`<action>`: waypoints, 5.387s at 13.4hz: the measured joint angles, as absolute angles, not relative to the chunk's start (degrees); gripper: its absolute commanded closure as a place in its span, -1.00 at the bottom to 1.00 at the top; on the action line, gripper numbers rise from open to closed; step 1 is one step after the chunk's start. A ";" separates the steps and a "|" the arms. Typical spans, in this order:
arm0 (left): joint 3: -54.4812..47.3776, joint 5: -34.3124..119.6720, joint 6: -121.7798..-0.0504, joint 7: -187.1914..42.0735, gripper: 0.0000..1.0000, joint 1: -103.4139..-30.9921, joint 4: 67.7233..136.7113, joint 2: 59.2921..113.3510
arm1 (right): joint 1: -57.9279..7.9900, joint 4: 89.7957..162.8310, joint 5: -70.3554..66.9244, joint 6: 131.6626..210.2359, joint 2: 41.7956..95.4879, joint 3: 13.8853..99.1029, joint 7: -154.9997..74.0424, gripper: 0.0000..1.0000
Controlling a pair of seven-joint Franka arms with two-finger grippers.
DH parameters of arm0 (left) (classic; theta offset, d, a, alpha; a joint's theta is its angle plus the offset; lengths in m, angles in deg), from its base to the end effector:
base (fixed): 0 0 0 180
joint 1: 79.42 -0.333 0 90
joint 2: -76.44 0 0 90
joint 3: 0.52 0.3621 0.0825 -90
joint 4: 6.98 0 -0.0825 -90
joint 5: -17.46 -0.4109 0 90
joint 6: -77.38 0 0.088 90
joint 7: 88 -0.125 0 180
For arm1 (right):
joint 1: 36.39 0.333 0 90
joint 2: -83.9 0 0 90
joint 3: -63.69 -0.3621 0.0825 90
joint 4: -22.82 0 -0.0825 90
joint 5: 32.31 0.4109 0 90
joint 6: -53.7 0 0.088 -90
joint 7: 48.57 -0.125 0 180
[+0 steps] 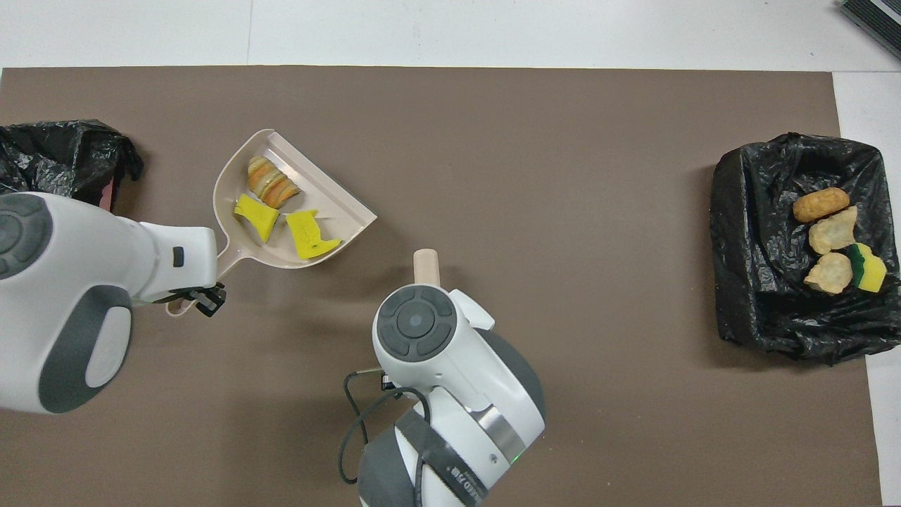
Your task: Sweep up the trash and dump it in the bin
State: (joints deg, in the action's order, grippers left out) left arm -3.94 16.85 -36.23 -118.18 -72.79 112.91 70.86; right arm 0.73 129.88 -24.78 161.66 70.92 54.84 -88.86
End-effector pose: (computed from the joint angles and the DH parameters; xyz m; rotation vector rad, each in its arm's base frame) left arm 0.5335 -0.0944 0.4813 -2.9354 1.0818 0.0233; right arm 0.4248 0.4502 0.3951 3.0856 0.0697 -0.4009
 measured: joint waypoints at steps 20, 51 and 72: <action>-3.26 1.93 -35.48 -146.25 1.00 -113.53 92.40 79.63 | 1.82 127.10 -27.07 157.62 74.41 55.84 -88.89 -1.00; -5.30 -50.20 -35.40 -156.31 1.00 -97.62 84.42 87.49 | -26.11 116.28 -33.83 143.91 85.32 75.36 -37.14 -1.00; -5.48 1.83 -12.58 -113.21 1.00 -86.87 75.78 86.03 | -33.33 114.52 -33.77 143.76 85.64 68.90 -42.69 -1.00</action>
State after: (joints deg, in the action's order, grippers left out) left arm -5.48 1.83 -12.58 -113.21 -86.87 75.78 86.03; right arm -33.33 114.52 -33.77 143.76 85.64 68.90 -42.69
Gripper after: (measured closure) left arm 0.687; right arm 0.000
